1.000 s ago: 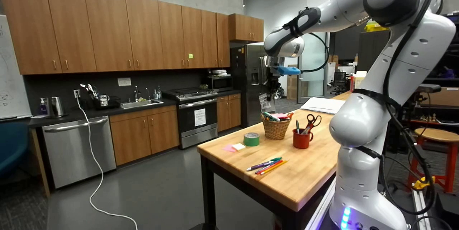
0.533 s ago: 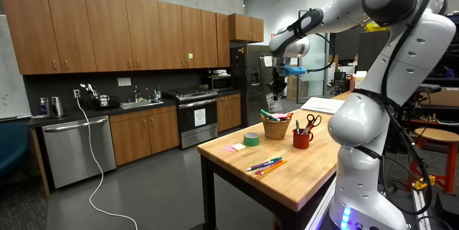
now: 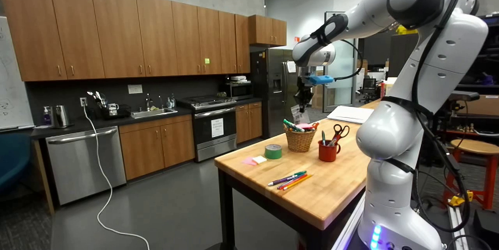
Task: Pick up the zip lock bag and put it into the weaved basket
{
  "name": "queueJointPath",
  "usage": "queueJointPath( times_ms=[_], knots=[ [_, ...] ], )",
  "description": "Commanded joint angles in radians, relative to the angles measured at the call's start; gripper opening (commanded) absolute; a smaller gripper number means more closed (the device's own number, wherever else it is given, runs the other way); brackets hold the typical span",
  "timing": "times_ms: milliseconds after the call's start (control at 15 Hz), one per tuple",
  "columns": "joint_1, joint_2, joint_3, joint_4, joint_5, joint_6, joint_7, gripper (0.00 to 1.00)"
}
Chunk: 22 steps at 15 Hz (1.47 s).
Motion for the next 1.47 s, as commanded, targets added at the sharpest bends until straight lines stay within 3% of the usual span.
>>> queueJointPath(
  times_ms=[0,800,1400],
  knots=[
    [-0.010,0.067,0.014,0.042,-0.055,0.004,0.007,0.01],
    [0.005,0.207,0.030,0.150,-0.072,-0.002,-0.015,0.01],
    [0.032,0.280,0.084,0.162,-0.095,-0.004,0.002,0.01]
  ],
)
